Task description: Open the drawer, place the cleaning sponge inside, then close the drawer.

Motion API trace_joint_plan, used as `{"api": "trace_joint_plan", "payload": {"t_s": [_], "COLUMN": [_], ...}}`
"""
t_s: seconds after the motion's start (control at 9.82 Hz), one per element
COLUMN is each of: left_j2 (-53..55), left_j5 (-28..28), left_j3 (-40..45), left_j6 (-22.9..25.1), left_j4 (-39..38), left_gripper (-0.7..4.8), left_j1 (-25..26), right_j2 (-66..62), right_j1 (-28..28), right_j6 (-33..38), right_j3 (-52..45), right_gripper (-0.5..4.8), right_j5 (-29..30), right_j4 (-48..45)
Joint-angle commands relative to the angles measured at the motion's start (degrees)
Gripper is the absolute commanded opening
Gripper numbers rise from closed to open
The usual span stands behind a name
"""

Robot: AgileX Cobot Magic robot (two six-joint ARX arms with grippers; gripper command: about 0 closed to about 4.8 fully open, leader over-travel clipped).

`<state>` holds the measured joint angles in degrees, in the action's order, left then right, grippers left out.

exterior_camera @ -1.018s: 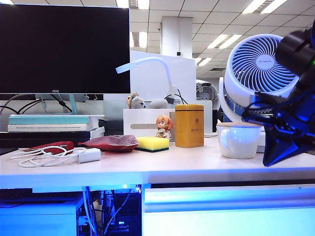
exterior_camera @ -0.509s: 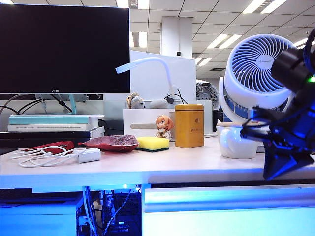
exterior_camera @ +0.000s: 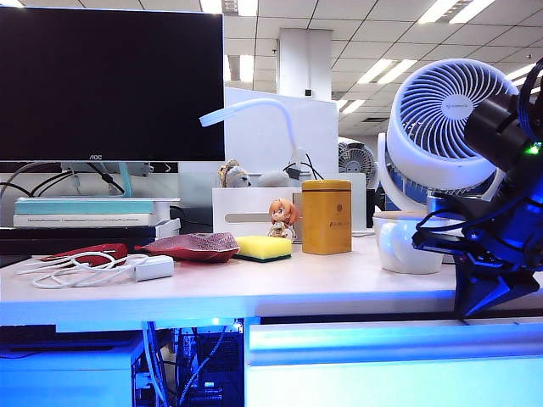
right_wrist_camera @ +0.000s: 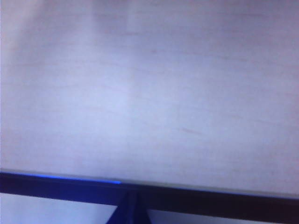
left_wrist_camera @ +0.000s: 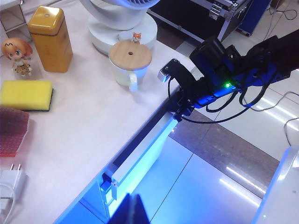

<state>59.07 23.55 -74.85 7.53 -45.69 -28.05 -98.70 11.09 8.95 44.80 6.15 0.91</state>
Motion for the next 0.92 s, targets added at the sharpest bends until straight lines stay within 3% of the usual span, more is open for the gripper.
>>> {"api": "trace_joint_plan", "payload": {"t_s": [0.1,0.92], "left_j2": [-0.1,-0.1], "left_j5": [0.3,0.3], "left_j3": [-0.3,-0.3], "left_j6": [0.2,0.2], "left_j4": [0.5,0.5], "left_gripper": [-0.05,-0.05], "left_j1": [0.0,0.0], "right_j2": [0.0,0.0], "right_j1": [0.0,0.0], "right_j6": [0.0,0.0], "right_j3": [0.1,0.1], "right_gripper": [-0.06,-0.06], "right_j5": [0.0,0.5], "right_j4": [2.0,12.2]}}
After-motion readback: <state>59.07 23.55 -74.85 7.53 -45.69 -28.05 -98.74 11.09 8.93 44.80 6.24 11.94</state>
